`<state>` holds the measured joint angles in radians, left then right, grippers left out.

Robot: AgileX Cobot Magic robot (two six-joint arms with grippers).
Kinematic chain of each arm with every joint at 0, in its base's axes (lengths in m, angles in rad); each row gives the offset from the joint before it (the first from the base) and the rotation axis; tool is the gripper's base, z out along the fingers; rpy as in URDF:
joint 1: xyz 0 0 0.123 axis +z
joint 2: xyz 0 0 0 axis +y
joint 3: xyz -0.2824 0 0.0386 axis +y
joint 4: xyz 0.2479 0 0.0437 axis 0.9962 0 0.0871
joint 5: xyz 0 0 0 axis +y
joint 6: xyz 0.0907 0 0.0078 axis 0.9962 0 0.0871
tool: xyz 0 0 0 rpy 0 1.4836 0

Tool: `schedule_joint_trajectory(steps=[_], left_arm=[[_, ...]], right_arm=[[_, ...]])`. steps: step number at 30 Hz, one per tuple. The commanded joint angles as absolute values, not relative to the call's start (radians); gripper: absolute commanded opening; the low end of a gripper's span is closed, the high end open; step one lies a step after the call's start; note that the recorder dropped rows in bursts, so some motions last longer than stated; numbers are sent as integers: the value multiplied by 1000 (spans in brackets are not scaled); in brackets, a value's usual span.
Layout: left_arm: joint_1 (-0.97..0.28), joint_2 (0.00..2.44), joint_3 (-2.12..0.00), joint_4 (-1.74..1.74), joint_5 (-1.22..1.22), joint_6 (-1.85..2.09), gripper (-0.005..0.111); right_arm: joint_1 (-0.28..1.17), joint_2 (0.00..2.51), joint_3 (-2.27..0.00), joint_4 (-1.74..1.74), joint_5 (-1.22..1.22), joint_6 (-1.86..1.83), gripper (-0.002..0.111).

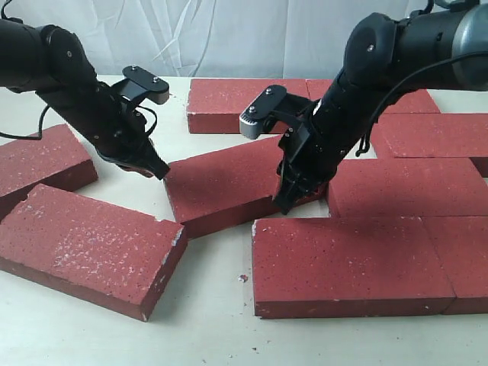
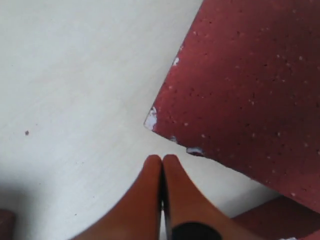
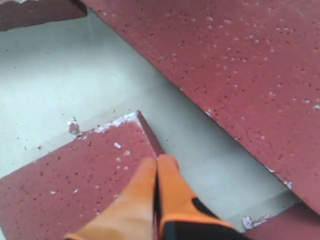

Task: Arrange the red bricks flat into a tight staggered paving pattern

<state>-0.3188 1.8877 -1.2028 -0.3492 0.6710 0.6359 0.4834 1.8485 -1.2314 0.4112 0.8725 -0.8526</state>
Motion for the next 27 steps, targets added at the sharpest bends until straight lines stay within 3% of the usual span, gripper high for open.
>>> schedule_joint_trajectory(steps=[1, 14, 27], left_arm=[[-323, 1916, -1222, -374, 662, 651, 0], [-323, 1935, -1227, -436, 648, 698, 0], [-323, 1931, -1227, -420, 451, 698, 0]], right_arm=[[489, 1890, -1233, 364, 831, -862, -1], [489, 1939, -1253, 338, 728, -862, -1], [489, 1949, -1259, 353, 558, -824, -1]])
